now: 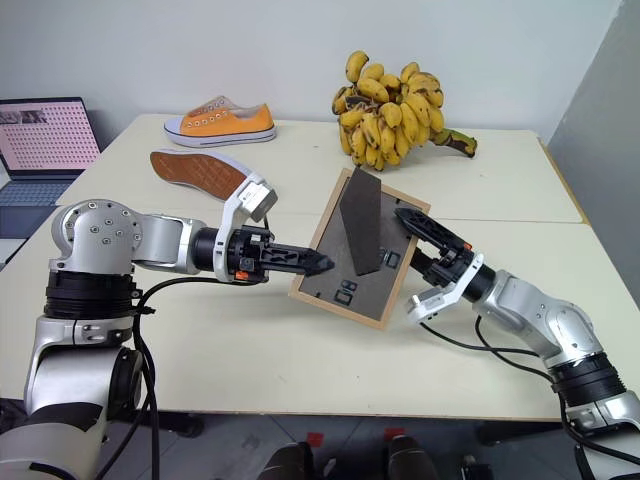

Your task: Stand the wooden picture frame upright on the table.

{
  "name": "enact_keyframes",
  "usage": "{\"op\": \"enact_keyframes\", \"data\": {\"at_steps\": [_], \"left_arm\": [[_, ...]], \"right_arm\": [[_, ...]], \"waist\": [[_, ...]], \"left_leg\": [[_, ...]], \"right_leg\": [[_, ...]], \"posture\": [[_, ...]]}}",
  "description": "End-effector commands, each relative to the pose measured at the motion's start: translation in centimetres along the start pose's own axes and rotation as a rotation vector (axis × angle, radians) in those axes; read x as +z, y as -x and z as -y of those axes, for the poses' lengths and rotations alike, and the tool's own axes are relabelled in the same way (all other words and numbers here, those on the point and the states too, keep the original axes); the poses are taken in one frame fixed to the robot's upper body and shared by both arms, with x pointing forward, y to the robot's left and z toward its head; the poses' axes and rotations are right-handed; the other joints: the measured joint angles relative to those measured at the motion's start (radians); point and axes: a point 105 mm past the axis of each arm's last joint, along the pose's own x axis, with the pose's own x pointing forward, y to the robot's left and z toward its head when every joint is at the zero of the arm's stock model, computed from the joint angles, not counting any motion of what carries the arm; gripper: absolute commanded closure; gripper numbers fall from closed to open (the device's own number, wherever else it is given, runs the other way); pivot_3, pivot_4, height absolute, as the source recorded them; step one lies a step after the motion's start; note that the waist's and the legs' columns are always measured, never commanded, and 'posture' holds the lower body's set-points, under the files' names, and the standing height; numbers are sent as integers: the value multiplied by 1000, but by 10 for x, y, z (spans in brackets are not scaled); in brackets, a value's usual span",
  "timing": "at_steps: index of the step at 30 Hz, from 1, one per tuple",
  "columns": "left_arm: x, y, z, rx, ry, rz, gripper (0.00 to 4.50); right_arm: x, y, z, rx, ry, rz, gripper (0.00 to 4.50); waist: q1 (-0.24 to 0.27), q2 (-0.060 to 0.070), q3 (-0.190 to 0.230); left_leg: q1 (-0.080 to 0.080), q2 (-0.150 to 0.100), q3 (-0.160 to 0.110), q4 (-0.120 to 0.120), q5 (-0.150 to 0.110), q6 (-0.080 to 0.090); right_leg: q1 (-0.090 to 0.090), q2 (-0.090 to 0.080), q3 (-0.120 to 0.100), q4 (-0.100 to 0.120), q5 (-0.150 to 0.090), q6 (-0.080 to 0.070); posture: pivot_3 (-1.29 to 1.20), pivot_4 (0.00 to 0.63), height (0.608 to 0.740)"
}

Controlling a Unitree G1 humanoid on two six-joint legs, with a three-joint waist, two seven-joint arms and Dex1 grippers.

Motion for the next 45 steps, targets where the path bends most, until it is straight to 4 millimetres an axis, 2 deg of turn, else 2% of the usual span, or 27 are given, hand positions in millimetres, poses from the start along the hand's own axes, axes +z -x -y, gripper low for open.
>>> {"op": "enact_keyframes", "data": {"at_steps": [1,9,17,19,20,26,28,30,33,35,37,40,43,45], "left_arm": [[4,3,12,-40,-28,5,3187],[4,4,11,-37,-25,11,3187],[4,3,9,-22,-34,23,3187],[6,4,7,-5,-31,41,2502],[7,4,5,-1,-27,48,2423],[8,4,8,3,-60,47,1185],[9,6,9,16,-101,65,1185],[13,12,12,51,-215,113,1185],[14,32,26,81,-435,195,1185],[7,48,31,117,-542,220,1185],[-7,72,30,203,-585,256,1185],[-44,104,18,401,-575,245,1185],[-83,117,4,556,-549,186,1185],[-97,118,-2,604,-533,176,1185]], "right_arm": [[-11,2,15,-40,30,-4,1136],[-17,6,16,-18,46,7,3109],[-11,3,15,-31,37,14,3137],[-10,2,16,-35,34,12,3137],[-10,2,16,-35,33,12,3137],[-11,0,16,-36,30,10,3137],[-12,-2,16,-40,23,7,3137],[-14,-3,16,-41,9,5,3137],[-15,-6,12,-38,-33,3,3137],[-16,-9,8,-36,-81,-4,3137],[-18,-14,3,-39,-171,-18,3137],[-11,-27,-10,-33,-367,-8,3137],[3,-44,-26,6,-654,1,3137],[10,-53,-36,40,-879,-14,3137]], "waist": [[0,0,0],[-1,0,0],[-1,0,0],[-1,0,0],[0,0,0],[-1,0,0],[-1,0,0],[-1,0,0],[-7,0,0],[-9,0,0],[-7,0,0],[-14,0,0],[-10,-2,0],[-5,-5,0]], "left_leg": [[0,0,0,0,0,0],[0,0,0,0,0,0],[0,0,0,0,0,0],[0,0,0,0,0,0],[0,0,0,0,0,0],[0,0,0,1,0,0],[0,0,0,1,0,0],[0,0,0,1,1,0],[1,1,2,0,2,-2],[1,1,2,0,2,-3],[2,1,3,-1,2,-2],[6,2,6,-1,0,0],[10,2,5,-2,0,1],[12,3,3,-3,0,1]], "right_leg": [[0,0,0,0,0,0],[0,0,0,0,0,0],[0,0,0,0,0,0],[0,0,0,0,0,0],[0,0,0,0,0,0],[0,0,0,1,0,0],[0,0,0,1,0,0],[0,0,0,1,0,0],[0,0,1,1,0,0],[0,0,1,1,0,0],[0,0,2,1,0,-1],[3,-1,4,0,0,-1],[8,-2,3,-1,-1,-3],[11,-1,1,-2,-1,-3]], "posture": [[0,150,740],[0,150,740],[0,150,740],[0,150,740],[0,150,740],[0,150,740],[0,150,740],[0,150,740],[0,150,740],[0,150,740],[0,150,740],[0,150,740],[0,150,740],[0,150,740]]}}
